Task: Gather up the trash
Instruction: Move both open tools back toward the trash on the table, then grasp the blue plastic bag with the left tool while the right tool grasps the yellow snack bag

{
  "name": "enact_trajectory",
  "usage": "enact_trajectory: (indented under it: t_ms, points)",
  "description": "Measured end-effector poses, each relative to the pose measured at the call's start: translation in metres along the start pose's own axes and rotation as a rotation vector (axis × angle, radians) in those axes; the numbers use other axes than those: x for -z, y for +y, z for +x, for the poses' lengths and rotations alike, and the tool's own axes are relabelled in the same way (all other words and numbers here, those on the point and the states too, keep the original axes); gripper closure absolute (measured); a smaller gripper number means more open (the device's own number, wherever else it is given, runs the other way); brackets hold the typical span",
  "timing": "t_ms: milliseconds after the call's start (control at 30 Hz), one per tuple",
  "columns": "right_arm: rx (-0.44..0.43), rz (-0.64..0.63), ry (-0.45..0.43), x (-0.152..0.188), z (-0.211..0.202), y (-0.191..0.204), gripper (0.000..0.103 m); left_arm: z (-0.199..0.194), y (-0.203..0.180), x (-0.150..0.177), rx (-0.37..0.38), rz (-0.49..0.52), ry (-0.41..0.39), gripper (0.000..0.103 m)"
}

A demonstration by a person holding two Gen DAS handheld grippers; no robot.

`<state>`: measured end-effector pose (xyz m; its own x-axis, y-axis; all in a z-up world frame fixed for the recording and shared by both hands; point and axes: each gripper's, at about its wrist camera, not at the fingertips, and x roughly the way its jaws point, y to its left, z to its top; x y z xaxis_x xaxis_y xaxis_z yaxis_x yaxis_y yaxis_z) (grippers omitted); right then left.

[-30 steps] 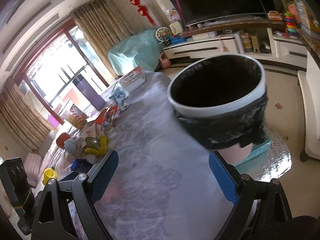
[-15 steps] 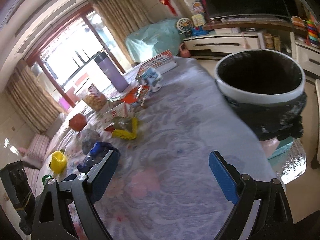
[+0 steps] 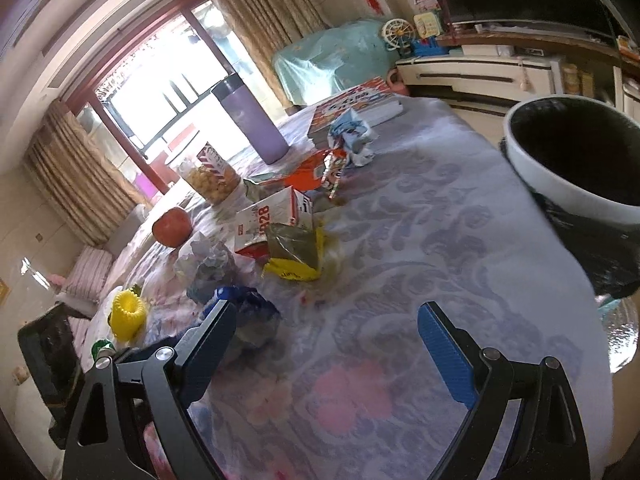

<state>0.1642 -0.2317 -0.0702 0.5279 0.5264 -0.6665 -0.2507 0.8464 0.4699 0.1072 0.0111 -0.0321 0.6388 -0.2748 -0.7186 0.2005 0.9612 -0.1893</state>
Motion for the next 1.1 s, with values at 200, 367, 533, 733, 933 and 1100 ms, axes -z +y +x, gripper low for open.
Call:
enact_trajectory:
  t_ms: [200, 367, 533, 733, 933, 1100]
  points:
    - [-0.039, -0.009, 0.028, -0.013, 0.025, 0.007, 0.010, 0.011, 0.007, -0.012, -0.006, 0.021, 0.018, 0.023]
    - [-0.057, -0.013, 0.062, -0.024, 0.053, 0.010, 0.011, 0.022, 0.002, -0.016, -0.006, 0.072, 0.016, 0.024]
    - [-0.038, -0.046, 0.130, -0.027, 0.080, 0.014, 0.049, 0.032, -0.005, -0.016, 0.002, 0.105, 0.026, 0.046]
    - [-0.043, -0.032, 0.108, -0.021, 0.064, 0.001, 0.066, 0.037, -0.011, -0.020, 0.029, 0.076, 0.011, 0.065]
    - [-0.017, 0.003, 0.048, -0.017, 0.023, -0.026, 0.067, 0.047, -0.036, -0.024, 0.057, 0.062, -0.003, 0.073]
    - [0.018, 0.035, 0.002, -0.017, -0.010, -0.050, 0.067, 0.061, -0.049, -0.034, 0.073, 0.030, 0.006, 0.074]
